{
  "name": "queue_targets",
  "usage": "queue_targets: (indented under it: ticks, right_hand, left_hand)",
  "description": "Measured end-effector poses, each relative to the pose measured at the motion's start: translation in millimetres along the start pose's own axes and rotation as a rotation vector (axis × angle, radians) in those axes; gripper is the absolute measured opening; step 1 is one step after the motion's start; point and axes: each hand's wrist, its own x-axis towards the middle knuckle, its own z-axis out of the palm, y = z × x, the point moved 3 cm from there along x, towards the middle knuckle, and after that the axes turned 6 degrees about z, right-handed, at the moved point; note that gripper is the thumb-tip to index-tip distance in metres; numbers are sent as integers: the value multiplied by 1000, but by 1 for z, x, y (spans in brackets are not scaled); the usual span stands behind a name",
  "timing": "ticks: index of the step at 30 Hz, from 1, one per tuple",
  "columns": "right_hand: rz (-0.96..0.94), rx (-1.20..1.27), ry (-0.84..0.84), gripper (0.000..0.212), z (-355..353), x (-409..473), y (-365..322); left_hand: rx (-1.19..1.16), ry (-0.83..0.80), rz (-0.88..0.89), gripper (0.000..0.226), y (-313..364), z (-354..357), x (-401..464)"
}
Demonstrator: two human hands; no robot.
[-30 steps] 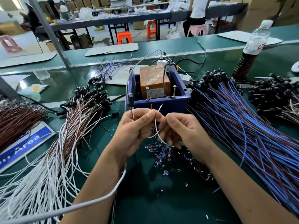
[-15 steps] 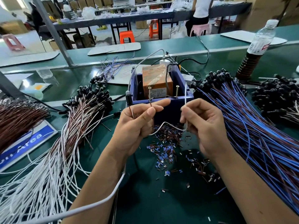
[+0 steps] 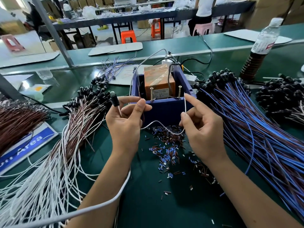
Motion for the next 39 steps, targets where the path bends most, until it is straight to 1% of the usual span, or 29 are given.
queue_targets:
  ticks: [3, 6, 8, 13, 15, 19, 29, 39]
  right_hand:
    - [-7, -34, 37, 46, 1, 0, -1]
    - [49, -2, 55, 45, 1, -1, 2]
    - [70, 5, 60, 46, 2, -2, 3]
    - [67, 4, 68, 48, 5, -4, 1]
    - [61, -7, 66, 46, 5, -4, 1]
    - [35, -41, 65, 46, 6, -4, -1]
    - [15, -78, 42, 49, 7, -4, -4]
    - [-47, -112, 47, 46, 5, -3, -5]
  left_hand:
    - [92, 58, 73, 10, 0, 0, -2]
    - [223, 83, 157, 7, 1, 2, -4]
    - [318, 115, 199, 12, 1, 2, -6]
    - [428, 125, 233, 16, 2, 5, -9]
    - [462, 109, 242, 15, 3, 6, -10]
    - [470, 86, 238, 9, 4, 9, -12]
    - [466, 57, 242, 11, 5, 13, -14]
    - [497, 61, 237, 12, 8, 15, -15]
